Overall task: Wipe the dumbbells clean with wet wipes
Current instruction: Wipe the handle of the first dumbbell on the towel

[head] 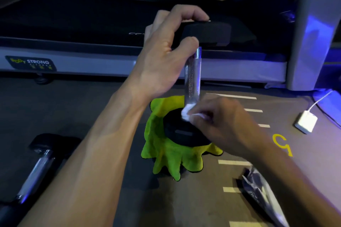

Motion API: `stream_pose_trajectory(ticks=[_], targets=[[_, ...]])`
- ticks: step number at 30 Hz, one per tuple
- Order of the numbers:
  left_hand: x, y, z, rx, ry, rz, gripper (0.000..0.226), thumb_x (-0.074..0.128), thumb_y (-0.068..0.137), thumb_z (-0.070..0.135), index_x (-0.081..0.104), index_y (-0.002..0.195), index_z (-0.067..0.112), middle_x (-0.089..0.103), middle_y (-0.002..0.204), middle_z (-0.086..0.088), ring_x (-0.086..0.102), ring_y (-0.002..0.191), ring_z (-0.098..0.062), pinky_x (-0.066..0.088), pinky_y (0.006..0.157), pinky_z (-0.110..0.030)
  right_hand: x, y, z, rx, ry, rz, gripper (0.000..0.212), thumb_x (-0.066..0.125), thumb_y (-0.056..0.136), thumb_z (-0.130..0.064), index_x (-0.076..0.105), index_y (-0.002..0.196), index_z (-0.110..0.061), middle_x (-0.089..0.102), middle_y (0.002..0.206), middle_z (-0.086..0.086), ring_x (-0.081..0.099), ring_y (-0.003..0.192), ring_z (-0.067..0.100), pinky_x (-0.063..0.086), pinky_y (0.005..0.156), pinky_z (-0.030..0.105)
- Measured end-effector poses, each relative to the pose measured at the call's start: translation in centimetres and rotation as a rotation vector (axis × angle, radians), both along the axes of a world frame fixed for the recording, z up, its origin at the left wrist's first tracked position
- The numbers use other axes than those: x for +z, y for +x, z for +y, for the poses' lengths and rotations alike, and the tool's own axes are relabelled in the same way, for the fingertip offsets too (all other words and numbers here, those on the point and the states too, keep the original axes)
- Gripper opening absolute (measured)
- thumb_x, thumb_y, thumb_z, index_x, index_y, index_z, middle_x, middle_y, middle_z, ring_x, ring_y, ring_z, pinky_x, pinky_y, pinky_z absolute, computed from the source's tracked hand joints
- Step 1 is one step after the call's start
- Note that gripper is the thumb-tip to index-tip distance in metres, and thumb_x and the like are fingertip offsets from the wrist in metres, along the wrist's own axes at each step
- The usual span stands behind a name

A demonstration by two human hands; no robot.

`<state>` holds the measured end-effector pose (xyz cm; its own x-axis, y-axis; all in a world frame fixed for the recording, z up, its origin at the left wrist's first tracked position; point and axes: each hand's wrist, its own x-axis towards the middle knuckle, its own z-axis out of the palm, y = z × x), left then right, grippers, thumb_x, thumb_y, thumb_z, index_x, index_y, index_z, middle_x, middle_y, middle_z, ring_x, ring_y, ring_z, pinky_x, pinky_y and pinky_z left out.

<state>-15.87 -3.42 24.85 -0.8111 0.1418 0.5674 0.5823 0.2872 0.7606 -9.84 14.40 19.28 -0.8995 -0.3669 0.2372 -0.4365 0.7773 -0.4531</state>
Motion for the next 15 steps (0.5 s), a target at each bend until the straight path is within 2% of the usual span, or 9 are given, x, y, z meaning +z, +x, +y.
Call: stream_pose_trajectory(ticks=[1, 3, 5, 7, 10, 11, 12, 13, 15], targets=[[0.0, -0.1, -0.1, -0.002, 0.007, -0.002, 0.034, 0.051, 0.086, 0.033, 0.054, 0.106, 0.059, 0.049, 0.111, 0.019, 0.051, 0.122, -0.028, 0.044, 0.11, -0.048, 0.1, -0.1, 0.8, -0.05, -0.045, 0.019, 0.015, 0.071, 0.089, -0.014, 0.074, 0.079, -0.024, 0.061, 0.076, -0.017, 0.058, 0.075, 0.003, 0.039, 0.068, 0.009], [-0.2, -0.2, -0.3, 0.006, 0.025, -0.001, 0.032, 0.05, 0.085, 0.034, 0.057, 0.104, 0.058, 0.049, 0.111, 0.019, 0.051, 0.122, -0.029, 0.044, 0.11, -0.051, -0.8, -0.1, 1.7, -0.153, -0.08, 0.013, 0.016, 0.069, 0.093, -0.012, 0.072, 0.081, -0.023, 0.063, 0.075, -0.009, 0.057, 0.074, 0.009, 0.044, 0.068, 0.021], [-0.3, -0.2, -0.3, 0.01, 0.026, 0.0, 0.033, 0.05, 0.085, 0.034, 0.057, 0.107, 0.057, 0.048, 0.112, 0.018, 0.051, 0.122, -0.029, 0.044, 0.11, -0.051, -2.0, -0.4, 1.2, -0.165, -0.176, -0.186, 0.018, 0.06, 0.1, -0.014, 0.072, 0.086, -0.017, 0.067, 0.076, -0.003, 0.058, 0.071, 0.011, 0.047, 0.07, 0.032], [-0.3, -0.2, -0.1, 0.002, 0.028, -0.002, 0.032, 0.05, 0.086, 0.033, 0.06, 0.106, 0.055, 0.049, 0.112, 0.019, 0.051, 0.122, -0.03, 0.044, 0.11, -0.053, -2.1, -1.3, 0.3, -0.156, -0.396, -0.352, 0.022, 0.053, 0.103, -0.011, 0.071, 0.089, -0.009, 0.067, 0.077, 0.007, 0.058, 0.072, 0.012, 0.048, 0.068, 0.036], [-0.3, -0.3, 0.0, 0.006, 0.024, 0.005, 0.031, 0.051, 0.086, 0.033, 0.061, 0.108, 0.052, 0.049, 0.112, 0.018, 0.052, 0.122, -0.029, 0.043, 0.11, -0.054, -1.1, -3.3, -0.4, -0.135, -0.792, -0.621, 0.024, 0.049, 0.103, -0.006, 0.065, 0.112, 0.009, 0.066, 0.095, 0.036, 0.068, 0.082, 0.035, 0.061, 0.073, 0.045], [-0.3, -0.3, -0.1, 0.005, 0.028, 0.008, 0.031, 0.051, 0.086, 0.033, 0.062, 0.108, 0.051, 0.05, 0.112, 0.017, 0.052, 0.122, -0.029, 0.043, 0.11, -0.053, -0.8, -3.6, -0.7, -0.135, -0.87, -0.664, 0.024, 0.049, 0.102, -0.006, 0.063, 0.112, 0.011, 0.064, 0.091, 0.036, 0.068, 0.08, 0.038, 0.063, 0.068, 0.042], [-0.4, -0.3, -0.1, 0.005, 0.033, 0.008, 0.031, 0.051, 0.087, 0.032, 0.061, 0.109, 0.052, 0.05, 0.112, 0.017, 0.052, 0.122, -0.029, 0.044, 0.11, -0.053, -0.7, -3.8, -0.9, -0.156, -0.901, -0.652, 0.021, 0.051, 0.1, -0.008, 0.063, 0.103, 0.008, 0.063, 0.084, 0.029, 0.067, 0.075, 0.034, 0.059, 0.064, 0.036], [-0.4, -0.2, -0.2, 0.006, 0.037, 0.007, 0.032, 0.051, 0.087, 0.031, 0.058, 0.109, 0.054, 0.049, 0.113, 0.016, 0.051, 0.122, -0.029, 0.044, 0.11, -0.053, -0.7, -3.9, -0.8, -0.178, -0.929, -0.606, 0.016, 0.053, 0.098, -0.011, 0.064, 0.092, 0.0, 0.063, 0.077, 0.018, 0.065, 0.071, 0.026, 0.056, 0.063, 0.032], [-0.3, -0.2, -0.2, 0.007, 0.04, 0.008, 0.034, 0.052, 0.087, 0.032, 0.055, 0.11, 0.056, 0.049, 0.113, 0.015, 0.051, 0.122, -0.028, 0.045, 0.109, -0.053, -0.2, -3.7, -0.7, -0.197, -1.021, -0.557, 0.021, 0.051, 0.103, -0.01, 0.057, 0.083, -0.011, 0.069, 0.071, 0.001, 0.07, 0.07, 0.013, 0.059, 0.069, 0.027]])
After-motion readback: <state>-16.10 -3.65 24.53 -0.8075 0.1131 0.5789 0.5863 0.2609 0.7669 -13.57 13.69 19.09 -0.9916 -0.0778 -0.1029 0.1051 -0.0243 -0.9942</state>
